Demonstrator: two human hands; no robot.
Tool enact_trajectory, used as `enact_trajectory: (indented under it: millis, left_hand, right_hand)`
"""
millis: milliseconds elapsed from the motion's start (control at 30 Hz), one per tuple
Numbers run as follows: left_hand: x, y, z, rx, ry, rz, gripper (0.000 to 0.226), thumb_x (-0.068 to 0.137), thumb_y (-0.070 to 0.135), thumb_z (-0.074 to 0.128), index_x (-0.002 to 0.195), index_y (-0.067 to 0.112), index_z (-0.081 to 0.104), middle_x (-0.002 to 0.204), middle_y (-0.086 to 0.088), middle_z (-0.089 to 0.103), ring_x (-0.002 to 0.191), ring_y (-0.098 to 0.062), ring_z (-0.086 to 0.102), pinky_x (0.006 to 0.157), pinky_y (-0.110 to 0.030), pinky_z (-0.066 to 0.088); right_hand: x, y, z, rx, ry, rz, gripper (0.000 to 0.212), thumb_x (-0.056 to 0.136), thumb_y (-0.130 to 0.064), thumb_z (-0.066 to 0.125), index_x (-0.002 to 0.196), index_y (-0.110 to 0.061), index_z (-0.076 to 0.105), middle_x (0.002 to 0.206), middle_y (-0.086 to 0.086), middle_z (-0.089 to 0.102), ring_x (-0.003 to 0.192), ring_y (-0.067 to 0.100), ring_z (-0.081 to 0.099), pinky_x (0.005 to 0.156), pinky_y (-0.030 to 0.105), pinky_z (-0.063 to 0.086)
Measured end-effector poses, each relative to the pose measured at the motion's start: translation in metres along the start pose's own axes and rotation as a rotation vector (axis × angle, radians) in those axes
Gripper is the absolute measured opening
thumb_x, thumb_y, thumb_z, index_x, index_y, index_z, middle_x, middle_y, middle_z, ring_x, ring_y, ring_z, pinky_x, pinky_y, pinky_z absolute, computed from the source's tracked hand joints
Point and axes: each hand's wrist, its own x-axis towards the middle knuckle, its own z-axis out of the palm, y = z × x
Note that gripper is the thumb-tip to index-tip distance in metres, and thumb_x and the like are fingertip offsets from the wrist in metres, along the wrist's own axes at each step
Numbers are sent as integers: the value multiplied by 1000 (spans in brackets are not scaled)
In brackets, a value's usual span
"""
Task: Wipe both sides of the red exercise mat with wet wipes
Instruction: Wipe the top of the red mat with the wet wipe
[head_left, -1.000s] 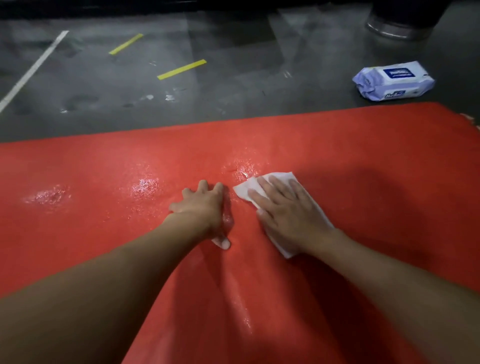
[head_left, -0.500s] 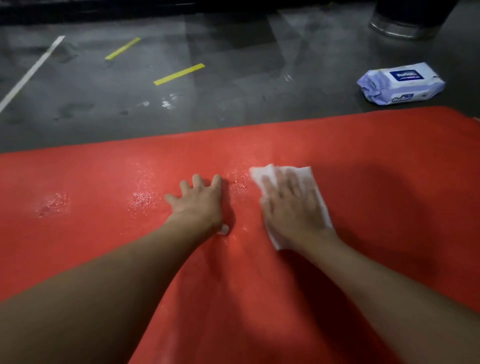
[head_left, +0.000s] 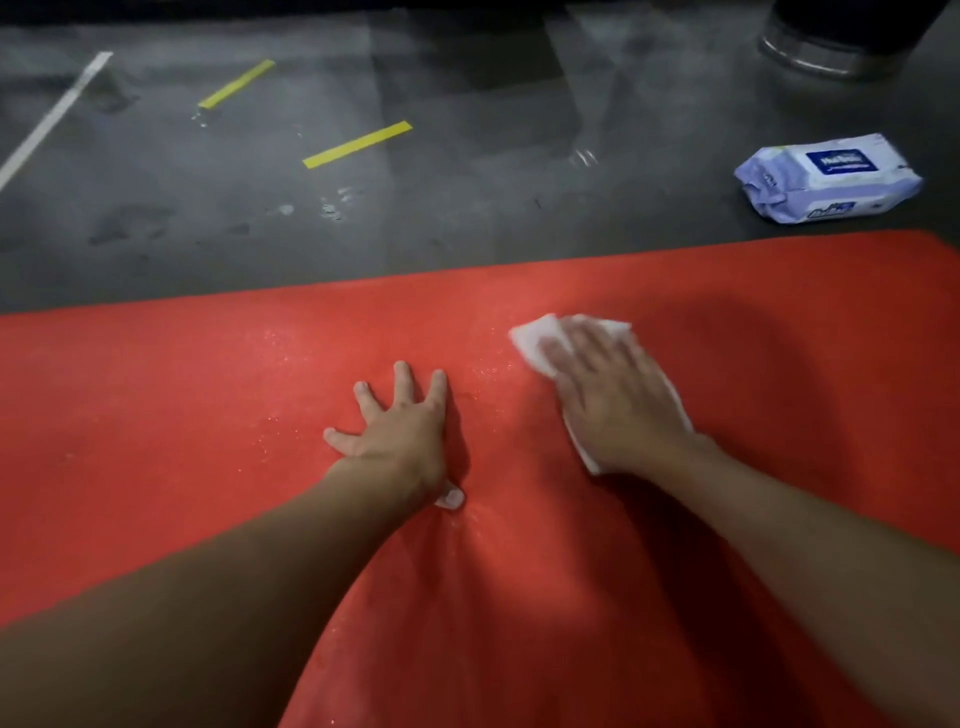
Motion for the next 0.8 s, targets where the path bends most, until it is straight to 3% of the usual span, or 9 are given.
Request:
enact_trajectory:
  millis: [67,100,200,267,367,400,567,700,800]
  left_hand:
    - [0,3,0,8,-10,-15,139,62,31,91,152,40,-14,158,4,-31,146,-43,-19,104,-78,16]
    - [0,4,-1,12,-14,-23,139,63,29,91,152,39,-15,158,3,-32,146,-43,-19,104,-78,16]
    - [0,6,-2,19,-33,-27,139,65,26,90,152,39,-18,157,2,-34,145,-44,-20,105,-77,15]
    - [0,6,-3,32,-40,-27,140,65,27,90,152,38,-19,157,1,-35,145,-44,-21,104,-77,16]
    - [0,9,-5,41,-59,-41,140,66,26,89,152,36,-21,155,-1,-37,144,-46,-21,104,-78,15]
    - [0,10,-5,43,-62,-45,140,66,25,89,152,36,-21,155,-1,-38,144,-46,-22,104,-78,15]
    - [1,8,-5,45,-78,-32,140,67,26,89,151,36,-23,153,0,-41,143,-46,-24,104,-78,14]
    - [3,9,-5,46,-86,-34,141,67,27,89,150,36,-24,153,-2,-42,142,-48,-24,103,-79,14]
    - [4,8,-5,52,-82,-8,139,68,29,88,150,35,-25,152,-2,-43,142,-49,-25,103,-79,14]
  right_hand:
    - [13,-15,3,69,20,251,55,104,-39,14,158,-27,15,166,1,8,153,19,2,122,46,2]
    - [14,-31,6,89,19,240,56,103,-40,14,157,-27,16,166,3,9,153,21,4,122,49,1]
    - [3,-39,10,40,9,-135,57,100,-41,13,155,-30,24,165,0,17,152,23,15,122,50,10]
    - [18,-10,6,-32,13,-211,57,101,-37,12,156,-28,26,164,0,20,152,21,14,122,47,10]
    - [41,-11,8,83,64,222,54,103,-37,18,156,-27,22,166,1,15,153,20,7,122,47,5]
    - [44,-29,12,116,69,238,55,103,-39,19,156,-27,20,166,2,13,153,22,7,122,50,5]
    - [44,-17,7,-13,36,-236,62,97,-38,8,156,-28,22,165,0,16,152,21,12,121,48,11]
    - [76,-13,13,162,53,302,55,104,-40,17,157,-30,14,167,0,4,153,20,-1,122,49,-2]
    - [71,-37,17,168,21,31,58,99,-44,11,156,-34,12,167,-4,1,153,20,-3,120,51,-3]
